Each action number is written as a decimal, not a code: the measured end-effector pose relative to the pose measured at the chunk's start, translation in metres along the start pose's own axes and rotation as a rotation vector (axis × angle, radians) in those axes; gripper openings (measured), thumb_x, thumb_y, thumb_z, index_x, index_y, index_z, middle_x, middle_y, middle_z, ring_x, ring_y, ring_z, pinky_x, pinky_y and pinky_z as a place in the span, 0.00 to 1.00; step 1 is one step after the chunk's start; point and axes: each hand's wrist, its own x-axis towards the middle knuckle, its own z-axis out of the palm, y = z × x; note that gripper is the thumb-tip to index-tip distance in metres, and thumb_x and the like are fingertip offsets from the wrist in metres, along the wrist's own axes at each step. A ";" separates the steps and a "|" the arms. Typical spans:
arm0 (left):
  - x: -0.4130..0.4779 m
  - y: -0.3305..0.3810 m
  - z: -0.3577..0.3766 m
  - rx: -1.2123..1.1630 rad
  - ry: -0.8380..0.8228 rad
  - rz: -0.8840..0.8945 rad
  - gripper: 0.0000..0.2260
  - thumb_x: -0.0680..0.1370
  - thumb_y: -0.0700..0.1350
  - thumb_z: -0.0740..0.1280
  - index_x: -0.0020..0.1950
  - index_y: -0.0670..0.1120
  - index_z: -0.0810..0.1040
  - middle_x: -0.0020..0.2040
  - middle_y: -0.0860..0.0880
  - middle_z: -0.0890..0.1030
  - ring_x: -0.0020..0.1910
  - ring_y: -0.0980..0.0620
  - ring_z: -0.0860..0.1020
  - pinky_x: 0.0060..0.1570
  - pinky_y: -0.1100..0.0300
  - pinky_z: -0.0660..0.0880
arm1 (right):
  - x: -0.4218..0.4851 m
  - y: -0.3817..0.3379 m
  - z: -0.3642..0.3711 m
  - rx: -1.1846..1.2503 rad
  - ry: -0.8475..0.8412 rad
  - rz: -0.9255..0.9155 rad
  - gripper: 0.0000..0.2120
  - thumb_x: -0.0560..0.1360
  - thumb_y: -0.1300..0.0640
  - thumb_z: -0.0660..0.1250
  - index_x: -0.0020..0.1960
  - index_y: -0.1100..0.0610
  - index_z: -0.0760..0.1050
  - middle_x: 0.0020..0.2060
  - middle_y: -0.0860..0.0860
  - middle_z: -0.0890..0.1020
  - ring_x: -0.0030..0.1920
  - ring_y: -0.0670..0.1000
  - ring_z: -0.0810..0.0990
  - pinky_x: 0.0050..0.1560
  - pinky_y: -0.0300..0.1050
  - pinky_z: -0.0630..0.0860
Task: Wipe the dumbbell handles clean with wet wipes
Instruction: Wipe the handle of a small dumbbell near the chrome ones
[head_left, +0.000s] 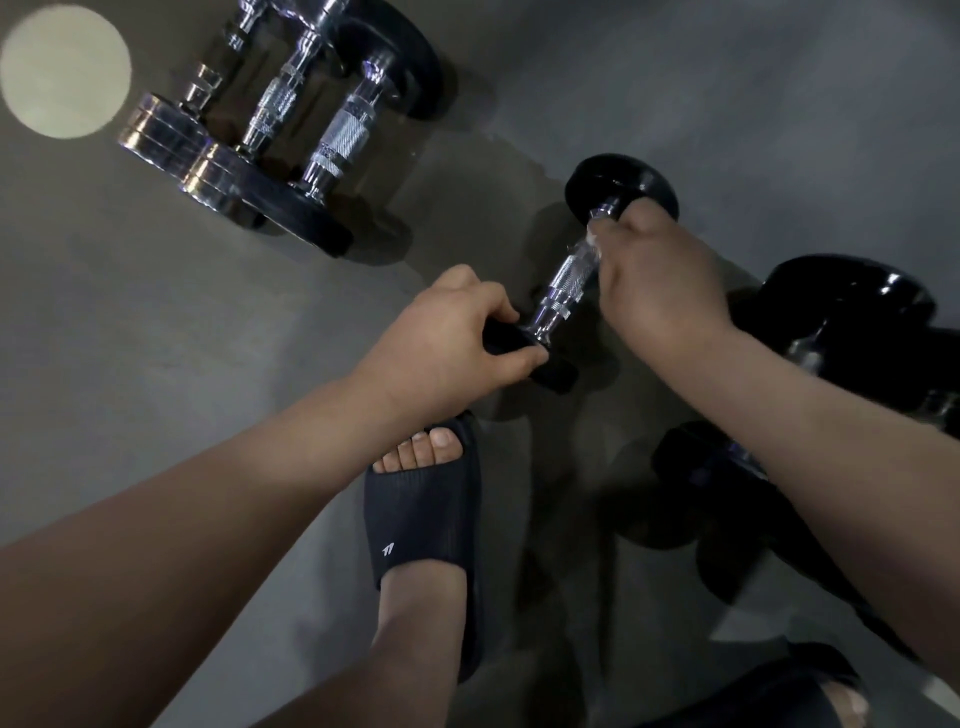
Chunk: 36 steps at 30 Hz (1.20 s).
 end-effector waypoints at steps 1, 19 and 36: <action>-0.002 0.000 0.002 0.001 0.008 0.013 0.18 0.70 0.60 0.76 0.53 0.50 0.82 0.50 0.52 0.74 0.47 0.52 0.77 0.49 0.59 0.74 | -0.003 -0.002 0.001 -0.008 0.005 0.012 0.15 0.78 0.62 0.62 0.64 0.62 0.77 0.52 0.63 0.76 0.40 0.66 0.78 0.38 0.50 0.69; 0.001 0.000 0.004 -0.113 -0.032 0.007 0.15 0.69 0.56 0.78 0.53 0.53 0.82 0.49 0.54 0.74 0.49 0.58 0.76 0.54 0.58 0.77 | -0.016 0.005 -0.010 0.105 -0.145 -0.389 0.15 0.77 0.57 0.58 0.56 0.59 0.81 0.48 0.57 0.80 0.41 0.63 0.80 0.36 0.54 0.79; -0.004 0.000 0.011 -0.120 -0.002 -0.038 0.22 0.67 0.59 0.78 0.53 0.47 0.79 0.50 0.52 0.74 0.49 0.54 0.78 0.52 0.53 0.79 | -0.034 -0.008 -0.012 0.167 -0.256 -0.519 0.14 0.77 0.60 0.57 0.52 0.61 0.81 0.44 0.56 0.78 0.40 0.60 0.79 0.38 0.54 0.78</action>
